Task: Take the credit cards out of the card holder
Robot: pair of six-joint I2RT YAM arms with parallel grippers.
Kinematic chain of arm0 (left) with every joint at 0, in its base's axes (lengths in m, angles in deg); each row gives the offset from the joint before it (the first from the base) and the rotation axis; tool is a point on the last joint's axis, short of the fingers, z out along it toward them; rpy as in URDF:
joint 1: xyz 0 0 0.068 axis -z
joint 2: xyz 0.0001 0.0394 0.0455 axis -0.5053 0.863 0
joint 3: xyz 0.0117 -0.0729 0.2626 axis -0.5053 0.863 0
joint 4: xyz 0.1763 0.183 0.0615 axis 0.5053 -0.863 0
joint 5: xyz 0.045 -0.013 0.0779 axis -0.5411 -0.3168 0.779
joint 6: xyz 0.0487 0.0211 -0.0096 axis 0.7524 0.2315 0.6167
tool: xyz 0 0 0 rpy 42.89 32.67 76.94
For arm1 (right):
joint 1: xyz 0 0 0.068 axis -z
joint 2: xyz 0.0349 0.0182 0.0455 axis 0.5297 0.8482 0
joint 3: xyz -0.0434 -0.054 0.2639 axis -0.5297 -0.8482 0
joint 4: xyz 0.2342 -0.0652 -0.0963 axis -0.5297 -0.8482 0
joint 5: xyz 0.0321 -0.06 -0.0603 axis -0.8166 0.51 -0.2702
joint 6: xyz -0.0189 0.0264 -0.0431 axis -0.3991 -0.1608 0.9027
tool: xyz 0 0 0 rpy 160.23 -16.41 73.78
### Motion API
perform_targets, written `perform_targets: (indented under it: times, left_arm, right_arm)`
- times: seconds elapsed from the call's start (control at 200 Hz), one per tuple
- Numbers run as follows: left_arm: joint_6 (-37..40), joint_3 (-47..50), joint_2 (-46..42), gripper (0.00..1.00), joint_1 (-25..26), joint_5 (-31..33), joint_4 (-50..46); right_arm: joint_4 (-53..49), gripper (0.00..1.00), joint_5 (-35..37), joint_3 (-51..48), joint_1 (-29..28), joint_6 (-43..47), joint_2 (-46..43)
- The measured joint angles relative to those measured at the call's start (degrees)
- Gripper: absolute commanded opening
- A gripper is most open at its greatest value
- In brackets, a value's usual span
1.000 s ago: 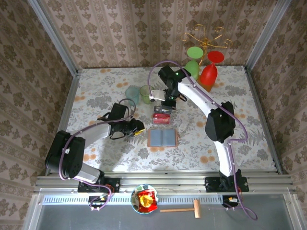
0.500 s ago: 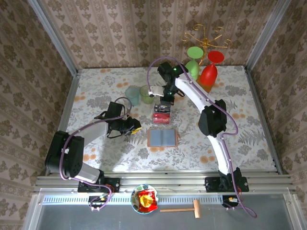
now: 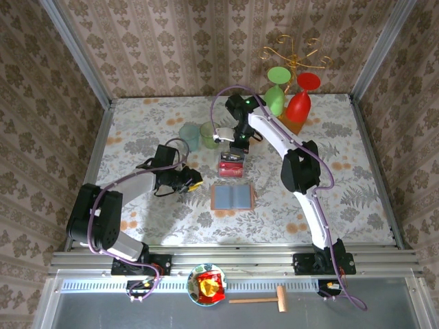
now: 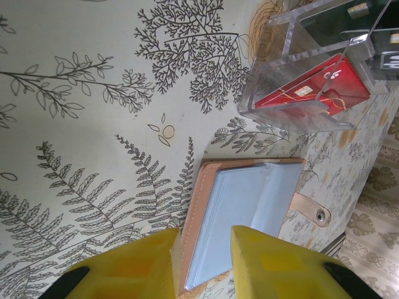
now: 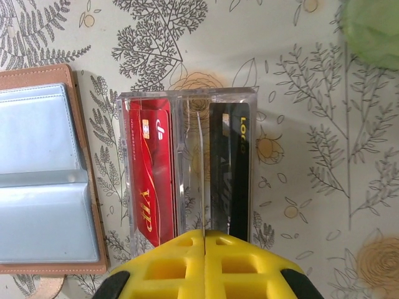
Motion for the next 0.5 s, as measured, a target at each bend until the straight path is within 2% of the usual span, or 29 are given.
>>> perform_targets:
  times: [0.05, 0.09, 0.33, 0.5]
  left_arm:
    - [0.0, 0.11, -0.02, 0.27, 0.0, 0.0, 0.02]
    - [0.0, 0.26, -0.04, 0.27, 0.0, 0.0, 0.04]
    - [0.28, 1.16, -1.68, 0.27, 0.0, 0.02, -0.31]
    - [1.97, 1.11, -2.58, 0.34, -0.61, 0.07, -0.98]
  right_arm:
    - [0.0, 0.19, -0.04, -0.02, 0.0, -0.17, 0.15]
    - [0.04, 0.24, -0.04, -0.13, 0.0, -0.5, 0.15]
    - [2.62, 0.32, 0.7, -2.56, 0.0, -3.54, -0.79]
    - [9.77, 0.42, 3.54, -14.58, -0.02, -7.15, -9.05]
